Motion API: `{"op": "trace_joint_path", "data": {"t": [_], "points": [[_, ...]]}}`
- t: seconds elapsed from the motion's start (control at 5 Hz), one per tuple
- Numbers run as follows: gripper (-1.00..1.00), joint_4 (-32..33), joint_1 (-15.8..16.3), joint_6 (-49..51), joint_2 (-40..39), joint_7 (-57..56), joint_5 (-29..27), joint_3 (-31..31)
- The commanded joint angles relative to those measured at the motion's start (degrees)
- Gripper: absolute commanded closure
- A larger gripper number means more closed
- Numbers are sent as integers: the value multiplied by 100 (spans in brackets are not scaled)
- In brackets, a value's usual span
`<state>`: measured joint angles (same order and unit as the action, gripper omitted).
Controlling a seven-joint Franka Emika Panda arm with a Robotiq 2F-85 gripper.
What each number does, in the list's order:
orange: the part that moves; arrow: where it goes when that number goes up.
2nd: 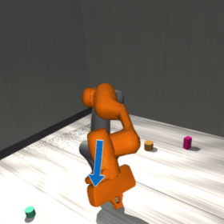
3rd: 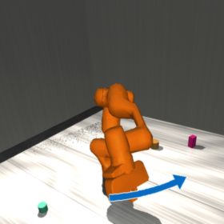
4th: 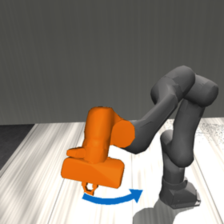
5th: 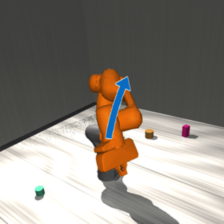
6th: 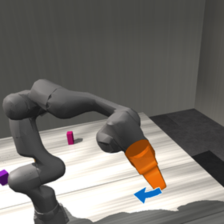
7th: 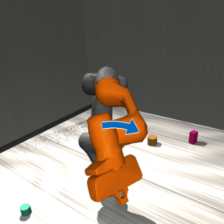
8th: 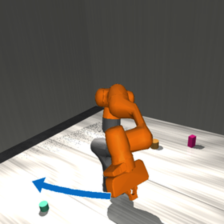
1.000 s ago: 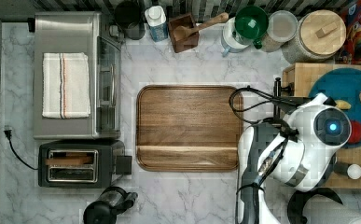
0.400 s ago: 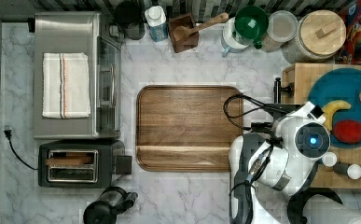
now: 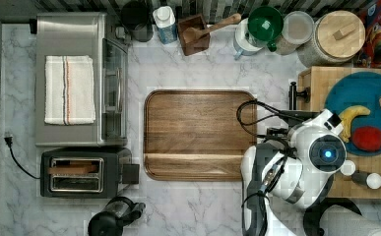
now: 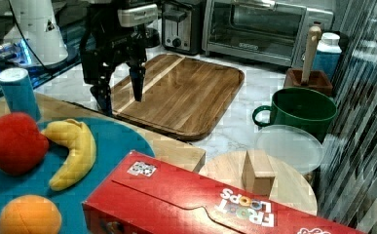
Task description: Open the drawer.
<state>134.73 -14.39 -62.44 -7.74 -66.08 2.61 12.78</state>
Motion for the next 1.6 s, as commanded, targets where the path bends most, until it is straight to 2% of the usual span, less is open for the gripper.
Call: {"op": "trace_joint_path", "data": {"t": [0.2, 0.6, 1.0, 1.2, 1.6], "points": [[-100, 201, 112, -1096, -248, 236, -64, -116], [-100, 63, 165, -1133, -459, 263, -204, -200], [-100, 252, 455, -1262, -397, 983, -122, -309], [-100, 287, 429, -1356, -474, 688, -473, -655], [-100, 293, 736, -1122, -540, 758, -637, -993]]}}
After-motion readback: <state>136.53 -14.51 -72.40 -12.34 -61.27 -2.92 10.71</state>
